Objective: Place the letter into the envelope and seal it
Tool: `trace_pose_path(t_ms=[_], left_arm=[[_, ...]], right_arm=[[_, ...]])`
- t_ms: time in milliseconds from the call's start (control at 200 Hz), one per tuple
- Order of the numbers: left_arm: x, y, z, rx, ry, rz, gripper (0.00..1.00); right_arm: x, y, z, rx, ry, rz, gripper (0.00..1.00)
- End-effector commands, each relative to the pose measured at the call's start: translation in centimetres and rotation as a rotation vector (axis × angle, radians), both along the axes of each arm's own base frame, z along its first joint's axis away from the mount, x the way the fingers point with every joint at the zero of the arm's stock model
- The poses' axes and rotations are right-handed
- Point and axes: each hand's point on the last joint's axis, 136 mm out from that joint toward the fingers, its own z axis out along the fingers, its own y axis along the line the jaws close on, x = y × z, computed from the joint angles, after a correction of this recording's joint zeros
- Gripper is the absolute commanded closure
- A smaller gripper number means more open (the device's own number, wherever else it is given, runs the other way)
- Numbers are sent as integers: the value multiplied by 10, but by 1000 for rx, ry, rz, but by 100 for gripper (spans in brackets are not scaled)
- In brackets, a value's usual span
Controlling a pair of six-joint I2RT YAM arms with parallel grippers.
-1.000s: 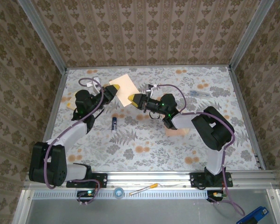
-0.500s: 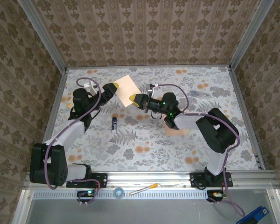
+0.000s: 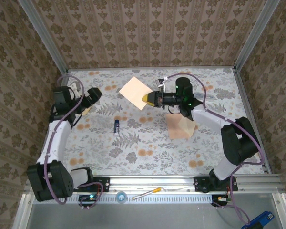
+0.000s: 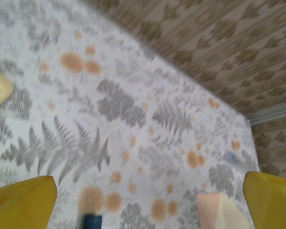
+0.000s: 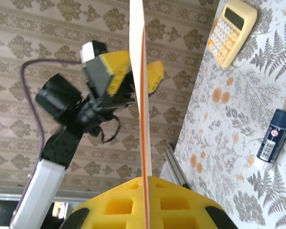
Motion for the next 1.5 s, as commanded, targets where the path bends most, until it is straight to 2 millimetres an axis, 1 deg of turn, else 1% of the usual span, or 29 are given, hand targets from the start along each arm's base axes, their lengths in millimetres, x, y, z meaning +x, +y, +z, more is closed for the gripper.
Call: trace_pose_path(t_ms=[0,45,95,170,250,480,530,690,790,940,1075,1165,1255,1420,1495], left_arm=[[-19,-26,-34,-20,122,-151,0],[-22,-40,-36,-29,124,-218,0],[-23,-53,-36,-28,122,-273,0],[-24,-75,-30,-37,89,-356,0],[-23,-91,-22,-60,45,-412,0],[-18,-108,5,-160,-35,-489,0],[-19,-111,10,-169,-48,-505,0],[-27,-120,17,-176,-65,-555,0],[-33,-127,16,-176,-60,-583,0],[-42,-143,15,-178,-56,-637,0],[-49,-158,13,-176,-49,-683,0],[-51,-165,12,-175,-43,-701,0],[-50,-169,11,-174,-41,-704,0],[-52,-177,11,-183,-39,-726,0],[-53,-181,10,-187,-36,-735,2]], right_arm=[[-40,0,20,-45,-75,200,100],[-46,0,23,-55,-89,232,100],[-51,0,20,-70,-85,259,100],[-57,2,18,-75,-80,298,100],[-58,2,11,-92,-66,308,100],[-62,6,-5,-111,-35,336,100],[-61,7,-10,-119,-25,335,100],[-57,9,-20,-133,-2,335,100],[-53,12,-24,-142,7,331,100],[-46,16,-29,-147,21,319,100],[-42,20,-27,-137,20,313,100],[-38,23,-29,-138,26,306,100],[-34,25,-32,-143,41,295,100],[-29,30,-29,-116,38,290,100],[-28,32,-29,-113,35,291,100]])
